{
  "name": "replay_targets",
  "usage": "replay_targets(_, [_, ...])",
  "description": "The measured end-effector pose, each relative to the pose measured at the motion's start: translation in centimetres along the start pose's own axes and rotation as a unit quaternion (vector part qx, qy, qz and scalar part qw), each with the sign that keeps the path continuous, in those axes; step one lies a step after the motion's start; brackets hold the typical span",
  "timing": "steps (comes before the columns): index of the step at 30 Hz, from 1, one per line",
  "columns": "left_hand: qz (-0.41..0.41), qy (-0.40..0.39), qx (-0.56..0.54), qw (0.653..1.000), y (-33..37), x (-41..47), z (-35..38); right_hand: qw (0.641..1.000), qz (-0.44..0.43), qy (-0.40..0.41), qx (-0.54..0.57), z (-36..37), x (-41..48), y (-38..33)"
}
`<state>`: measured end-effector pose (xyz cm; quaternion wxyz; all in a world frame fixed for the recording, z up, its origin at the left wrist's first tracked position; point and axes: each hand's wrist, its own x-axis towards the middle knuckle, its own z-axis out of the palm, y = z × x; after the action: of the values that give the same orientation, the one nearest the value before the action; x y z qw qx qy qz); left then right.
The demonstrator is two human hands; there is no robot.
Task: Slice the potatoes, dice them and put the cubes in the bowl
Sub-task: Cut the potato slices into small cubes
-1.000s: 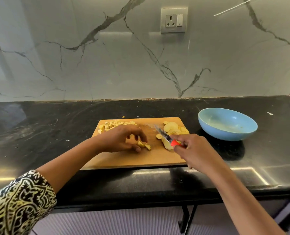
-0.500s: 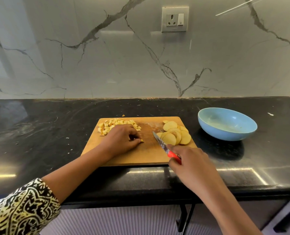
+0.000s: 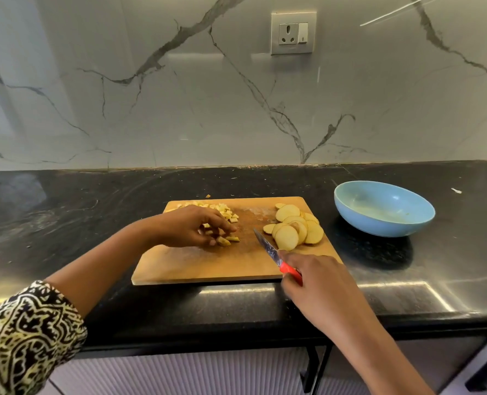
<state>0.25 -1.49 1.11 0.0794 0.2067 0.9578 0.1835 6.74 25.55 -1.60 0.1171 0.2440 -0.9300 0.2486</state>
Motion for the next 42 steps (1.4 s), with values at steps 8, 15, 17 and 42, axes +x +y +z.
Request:
replay_targets(8, [-0.021, 0.105, 0.023, 0.994, 0.6, 1.2, 1.3, 1.0, -0.004, -0.019, -0.013, 0.6, 0.6, -1.4])
replay_targets(15, [-0.073, 0.214, 0.039, 0.973, 1.5, 1.1, 3.1, 0.999, -0.007, -0.017, -0.033, 1.4, 2.3, -2.0])
replay_targets(17, [-0.081, 0.221, 0.03, 0.971, 1.5, 0.7, 3.1, 0.999, 0.008, -0.002, -0.042, 1.3, 2.5, -1.7])
replay_targets(42, [-0.105, 0.246, 0.043, 0.962, 1.7, 1.0, 3.6, 0.986, -0.012, -0.076, -0.145, 2.7, 3.8, -5.9])
